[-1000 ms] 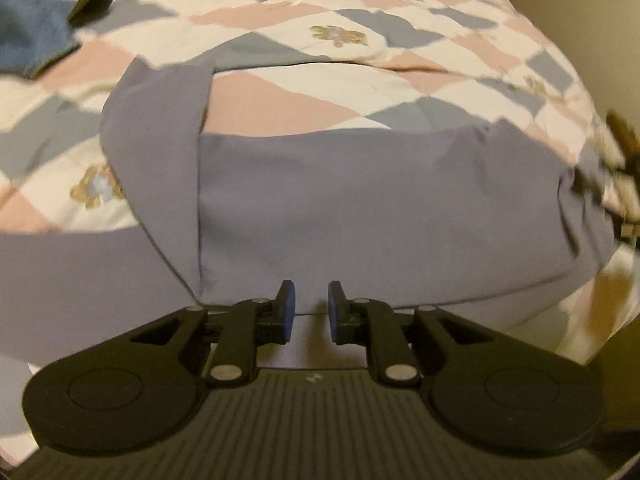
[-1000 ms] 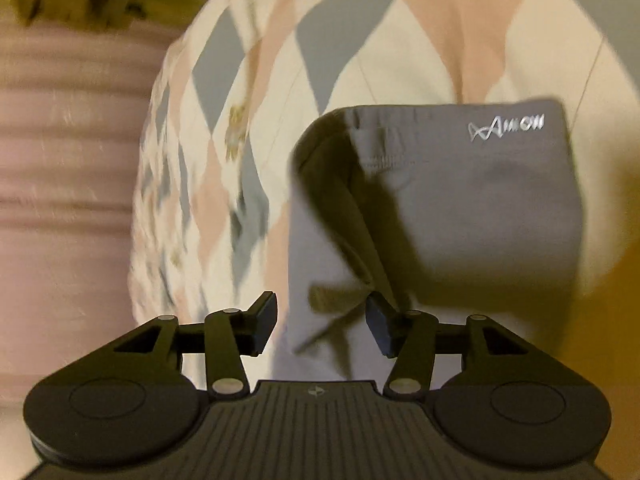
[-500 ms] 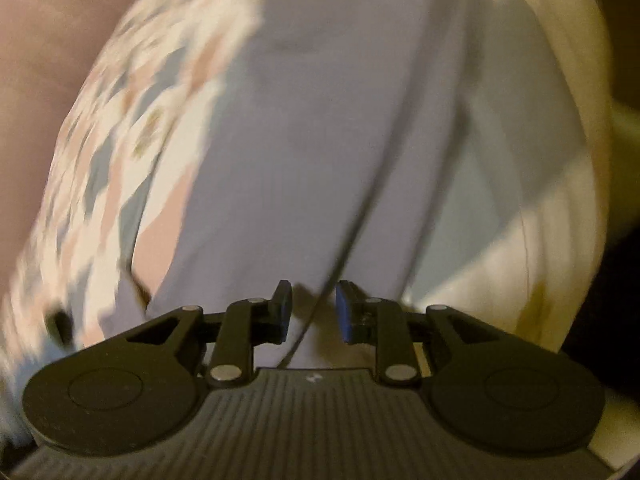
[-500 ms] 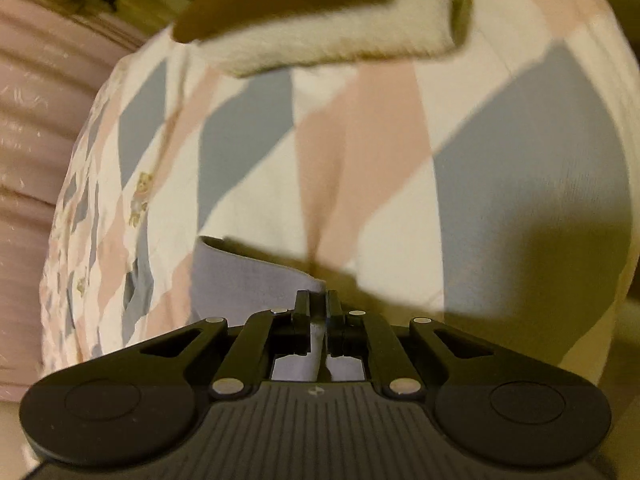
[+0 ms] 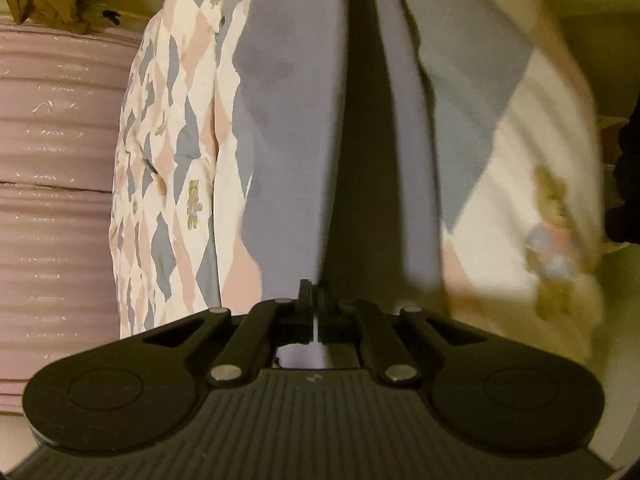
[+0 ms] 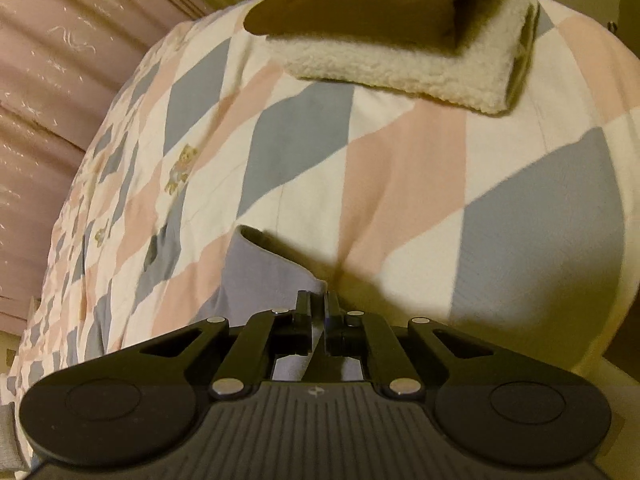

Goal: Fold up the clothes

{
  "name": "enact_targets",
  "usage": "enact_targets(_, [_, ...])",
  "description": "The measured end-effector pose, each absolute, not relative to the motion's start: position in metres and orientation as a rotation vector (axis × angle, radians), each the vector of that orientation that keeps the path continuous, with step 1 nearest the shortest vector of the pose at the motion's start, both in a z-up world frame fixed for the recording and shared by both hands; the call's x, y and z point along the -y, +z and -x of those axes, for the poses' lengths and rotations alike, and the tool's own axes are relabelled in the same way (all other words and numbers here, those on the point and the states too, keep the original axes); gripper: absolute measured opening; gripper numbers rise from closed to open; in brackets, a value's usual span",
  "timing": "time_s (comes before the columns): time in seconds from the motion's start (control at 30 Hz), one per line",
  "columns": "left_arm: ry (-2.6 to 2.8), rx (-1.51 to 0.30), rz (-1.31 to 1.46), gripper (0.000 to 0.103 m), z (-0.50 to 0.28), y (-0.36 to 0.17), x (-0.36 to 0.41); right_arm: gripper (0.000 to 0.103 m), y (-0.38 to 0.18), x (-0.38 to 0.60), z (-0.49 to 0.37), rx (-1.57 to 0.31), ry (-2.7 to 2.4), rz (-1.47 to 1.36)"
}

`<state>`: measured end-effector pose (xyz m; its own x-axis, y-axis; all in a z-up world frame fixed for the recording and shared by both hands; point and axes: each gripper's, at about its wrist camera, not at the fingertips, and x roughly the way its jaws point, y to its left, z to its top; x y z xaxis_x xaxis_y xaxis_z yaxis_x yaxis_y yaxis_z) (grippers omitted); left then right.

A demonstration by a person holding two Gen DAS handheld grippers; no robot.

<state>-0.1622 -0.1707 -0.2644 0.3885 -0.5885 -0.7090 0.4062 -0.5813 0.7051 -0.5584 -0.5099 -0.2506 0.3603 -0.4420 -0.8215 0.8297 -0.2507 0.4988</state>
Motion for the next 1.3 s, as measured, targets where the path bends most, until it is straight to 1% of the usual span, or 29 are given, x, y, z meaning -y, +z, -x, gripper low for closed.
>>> enact_targets(0.23, [-1.337,0.130,-1.771,0.002,0.164,-0.281,0.157,0.005,-0.264,0.488,0.558,-0.482,-1.285,-1.377])
enact_targets(0.33, [-1.332,0.117,-1.763,0.002,0.168,-0.287,0.158,0.005,-0.269,0.489,0.562,-0.462,-1.313,-1.381])
enact_targets(0.53, [-1.300,-0.035,-1.663,0.002,0.171,-0.302,0.168,0.006,-0.259,0.484,0.543,-0.532,-1.349,-1.251])
enact_targets(0.57, [-1.294,-0.084,-1.645,0.003,0.170,-0.306,0.170,0.008,-0.257,0.483,0.540,-0.545,-1.354,-1.229])
enact_targets(0.63, [-1.263,-0.178,-1.589,0.004,0.167,-0.307,0.174,0.029,-0.253,0.481,0.533,-0.570,-1.364,-1.183])
enact_targets(0.67, [-1.252,-0.235,-1.553,0.005,0.164,-0.301,0.176,0.037,-0.251,0.480,0.530,-0.583,-1.369,-1.160])
enact_targets(0.7, [-1.243,-0.321,-1.495,0.007,0.159,-0.289,0.178,0.046,-0.250,0.479,0.526,-0.595,-1.374,-1.137])
enact_targets(0.73, [-1.216,-0.358,-1.440,0.012,0.148,-0.280,0.185,0.049,-0.248,0.478,0.523,-0.608,-1.379,-1.114])
enact_targets(0.77, [-1.185,-0.386,-1.387,0.015,0.135,-0.271,0.193,0.049,-0.246,0.477,0.520,-0.620,-1.383,-1.091])
enact_targets(0.8, [-1.154,-0.413,-1.334,0.021,0.123,-0.262,0.201,0.049,-0.242,0.475,0.513,-0.623,-1.375,-1.057])
enact_targets(0.87, [-1.090,-0.465,-1.227,0.027,0.099,-0.243,0.217,0.049,-0.229,0.467,0.495,-0.614,-1.339,-0.974])
enact_targets(0.9, [-1.058,-0.490,-1.173,0.032,0.087,-0.234,0.225,0.049,-0.227,0.463,0.483,-0.613,-1.303,-0.958])
enact_targets(1.0, [-0.960,-0.561,-1.012,0.034,0.050,-0.207,0.248,0.052,-0.232,0.448,0.440,-0.622,-1.155,-0.976])
enact_targets(1.1, [-0.841,-0.617,-0.954,0.035,0.005,-0.230,0.304,0.052,-0.247,0.432,0.395,-0.648,-1.061,-0.995])
enact_targets(1.3, [-0.800,-0.739,-0.753,0.036,-0.047,-0.242,0.304,0.052,-0.258,0.409,0.336,-0.682,-0.967,-1.042])
